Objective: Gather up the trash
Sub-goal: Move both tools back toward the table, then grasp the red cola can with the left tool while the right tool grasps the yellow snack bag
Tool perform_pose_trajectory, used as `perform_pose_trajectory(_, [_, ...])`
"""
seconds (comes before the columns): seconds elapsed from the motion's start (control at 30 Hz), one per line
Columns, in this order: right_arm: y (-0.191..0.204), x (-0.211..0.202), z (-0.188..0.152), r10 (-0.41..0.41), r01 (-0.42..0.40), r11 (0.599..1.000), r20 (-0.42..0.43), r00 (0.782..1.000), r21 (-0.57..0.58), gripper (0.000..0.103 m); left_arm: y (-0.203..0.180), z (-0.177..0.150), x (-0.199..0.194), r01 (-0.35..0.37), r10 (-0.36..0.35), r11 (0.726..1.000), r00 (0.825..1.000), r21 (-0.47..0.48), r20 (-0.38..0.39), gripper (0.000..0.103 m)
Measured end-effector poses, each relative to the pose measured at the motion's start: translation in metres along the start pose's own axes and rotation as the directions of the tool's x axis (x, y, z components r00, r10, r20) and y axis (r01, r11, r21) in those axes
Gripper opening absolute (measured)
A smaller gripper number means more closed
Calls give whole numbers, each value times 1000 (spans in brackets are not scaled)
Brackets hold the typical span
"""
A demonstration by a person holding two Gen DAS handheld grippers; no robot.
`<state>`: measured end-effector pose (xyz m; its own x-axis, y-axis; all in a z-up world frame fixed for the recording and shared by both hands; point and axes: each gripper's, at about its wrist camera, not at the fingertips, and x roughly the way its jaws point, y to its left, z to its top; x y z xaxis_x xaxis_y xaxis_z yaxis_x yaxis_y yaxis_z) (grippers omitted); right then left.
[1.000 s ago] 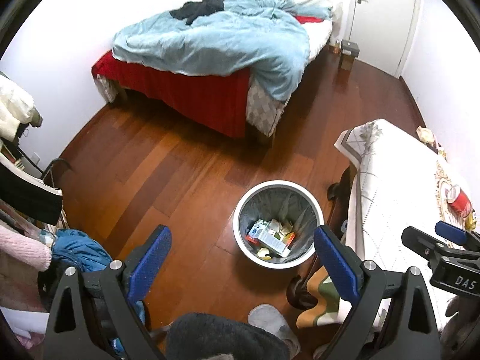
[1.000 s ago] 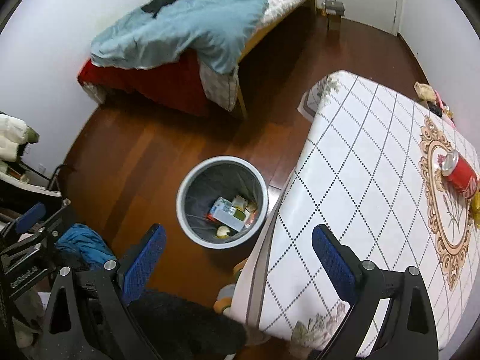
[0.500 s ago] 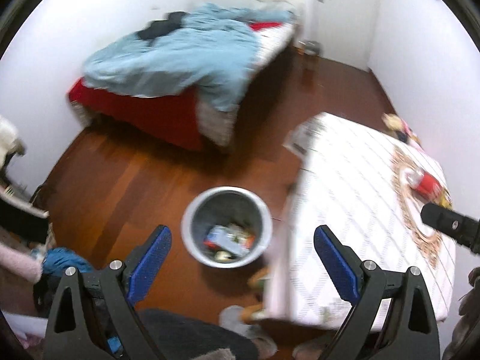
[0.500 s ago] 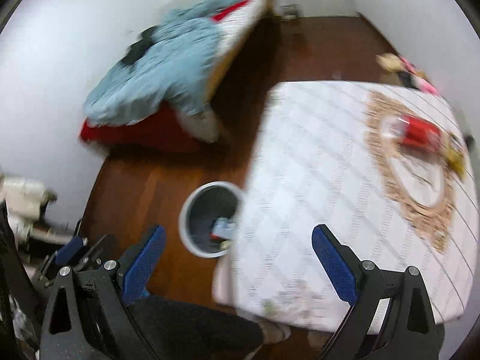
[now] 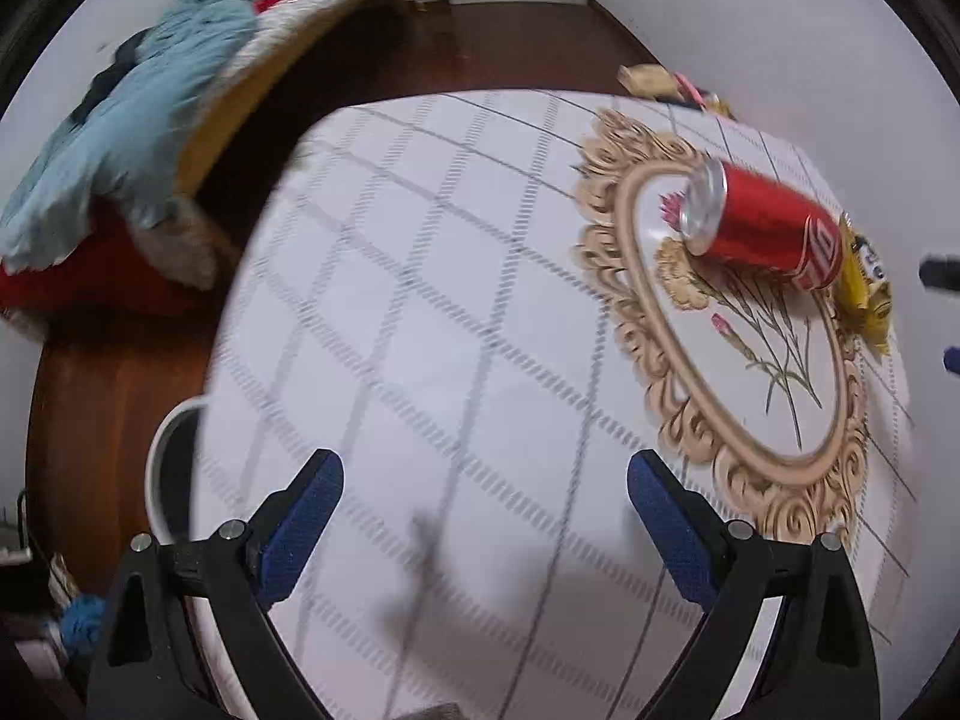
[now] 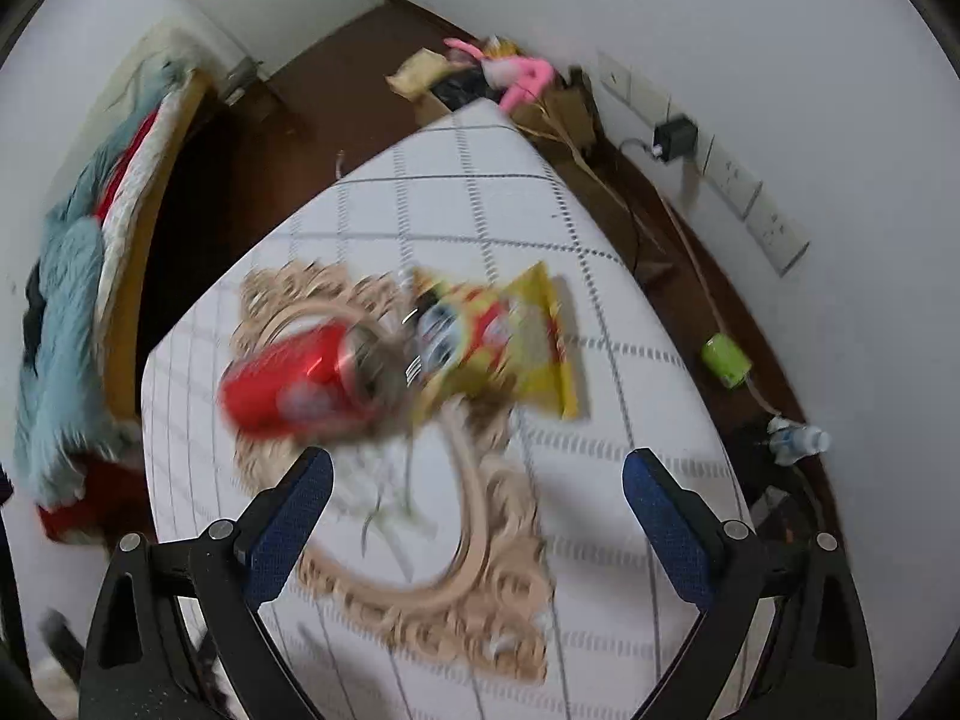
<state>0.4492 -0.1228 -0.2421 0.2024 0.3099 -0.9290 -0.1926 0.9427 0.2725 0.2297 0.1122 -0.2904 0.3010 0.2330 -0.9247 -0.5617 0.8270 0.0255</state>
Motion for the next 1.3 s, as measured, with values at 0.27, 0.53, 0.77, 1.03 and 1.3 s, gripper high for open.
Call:
perform_pose_trajectory(0.27, [-10, 68, 41, 57, -54, 998, -65, 996, 42, 78, -23, 23, 33, 9, -7, 998, 1000, 58, -25, 97])
perform_pose_trajectory(0.53, [-19, 65, 32, 100, -99, 995, -79, 992, 16, 55, -86, 46, -3, -3, -42, 895, 995, 446, 92, 97])
perform_pose_trajectory(0.77, [-44, 49, 35, -19, 18, 1000, -128, 992, -8, 55, -175, 66, -11, -121, -35, 478, 987, 870, 157, 97])
perform_pose_trajectory(1.03, [-56, 60, 44, -51, 48, 999, -166, 985, -24, 55, -207, 84, 44, -29, 40, 296, 999, 955, 18, 96])
perform_pose_trajectory(1.3, [-52, 58, 43, -61, 52, 996, -154, 986, -67, 54, -214, 75, 55, -29, 71, 251, 997, 968, 11, 71])
